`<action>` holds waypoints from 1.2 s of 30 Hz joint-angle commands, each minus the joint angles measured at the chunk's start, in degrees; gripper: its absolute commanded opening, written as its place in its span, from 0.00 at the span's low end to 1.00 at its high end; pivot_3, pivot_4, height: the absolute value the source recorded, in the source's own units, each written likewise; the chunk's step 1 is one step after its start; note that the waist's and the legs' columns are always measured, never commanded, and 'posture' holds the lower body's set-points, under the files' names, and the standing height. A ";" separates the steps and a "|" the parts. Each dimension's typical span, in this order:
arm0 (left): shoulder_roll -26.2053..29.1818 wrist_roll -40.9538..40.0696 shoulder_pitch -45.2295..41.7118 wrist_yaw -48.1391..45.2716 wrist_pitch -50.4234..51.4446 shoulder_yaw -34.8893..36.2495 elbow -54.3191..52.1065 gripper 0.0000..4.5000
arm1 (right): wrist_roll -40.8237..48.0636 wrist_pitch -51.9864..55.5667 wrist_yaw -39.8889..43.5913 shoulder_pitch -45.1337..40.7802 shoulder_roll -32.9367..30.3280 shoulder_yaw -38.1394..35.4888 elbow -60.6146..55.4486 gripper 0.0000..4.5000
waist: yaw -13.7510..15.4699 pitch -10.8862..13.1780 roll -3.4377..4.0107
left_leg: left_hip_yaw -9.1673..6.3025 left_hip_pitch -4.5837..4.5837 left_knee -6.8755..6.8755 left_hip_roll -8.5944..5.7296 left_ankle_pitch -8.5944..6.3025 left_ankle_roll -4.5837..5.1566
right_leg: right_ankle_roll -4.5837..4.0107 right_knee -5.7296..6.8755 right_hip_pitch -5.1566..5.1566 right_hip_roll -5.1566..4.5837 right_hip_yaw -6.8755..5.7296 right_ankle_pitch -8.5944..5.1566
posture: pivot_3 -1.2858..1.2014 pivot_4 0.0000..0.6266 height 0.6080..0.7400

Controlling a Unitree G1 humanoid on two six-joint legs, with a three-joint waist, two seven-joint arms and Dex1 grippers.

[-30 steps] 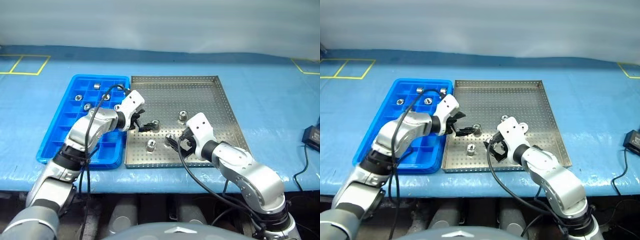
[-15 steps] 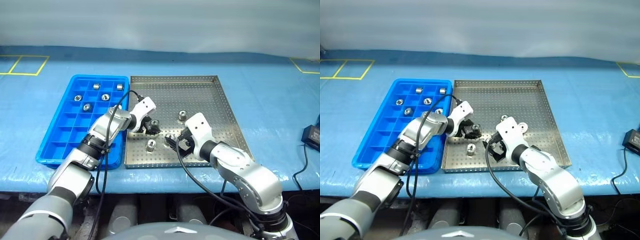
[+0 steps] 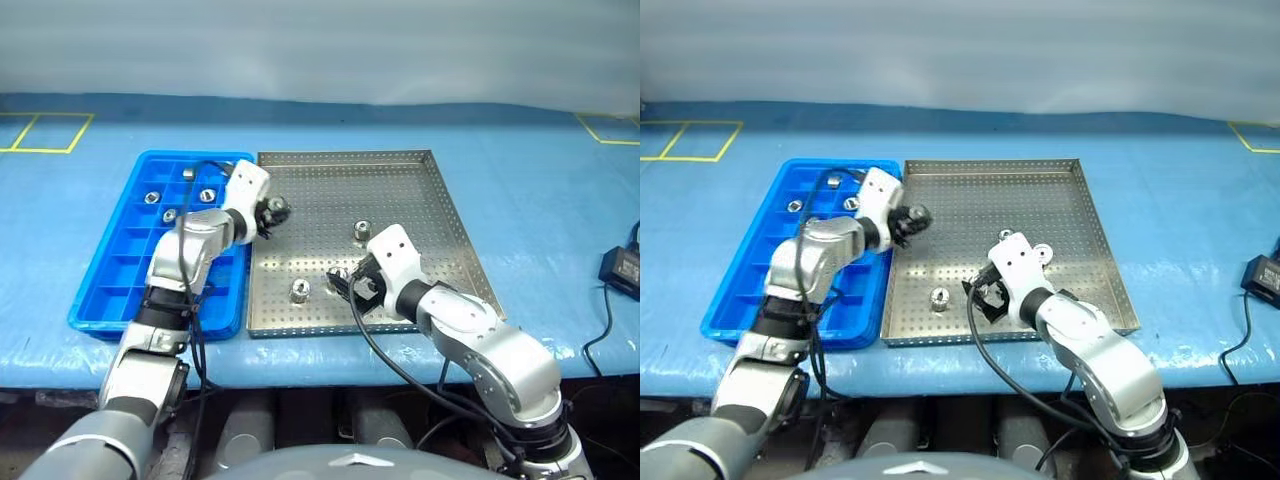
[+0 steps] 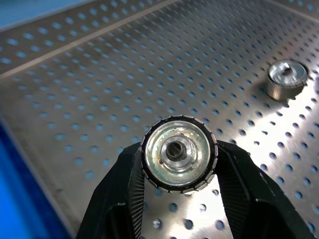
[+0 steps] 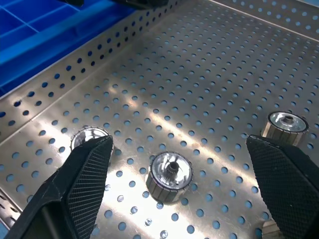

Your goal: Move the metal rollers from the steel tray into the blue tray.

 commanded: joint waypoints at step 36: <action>3.72 -7.35 4.52 -0.41 5.07 2.88 -15.85 0.99 | -0.14 -1.46 2.97 -0.77 -0.14 2.47 -0.95 1.00 | 3.08 -0.02 -0.06 | -0.12 -0.04 0.13 -0.14 0.04 0.03 | 0.05 -0.09 0.13 -0.15 -0.22 0.08 | 0.56 0.24 1.00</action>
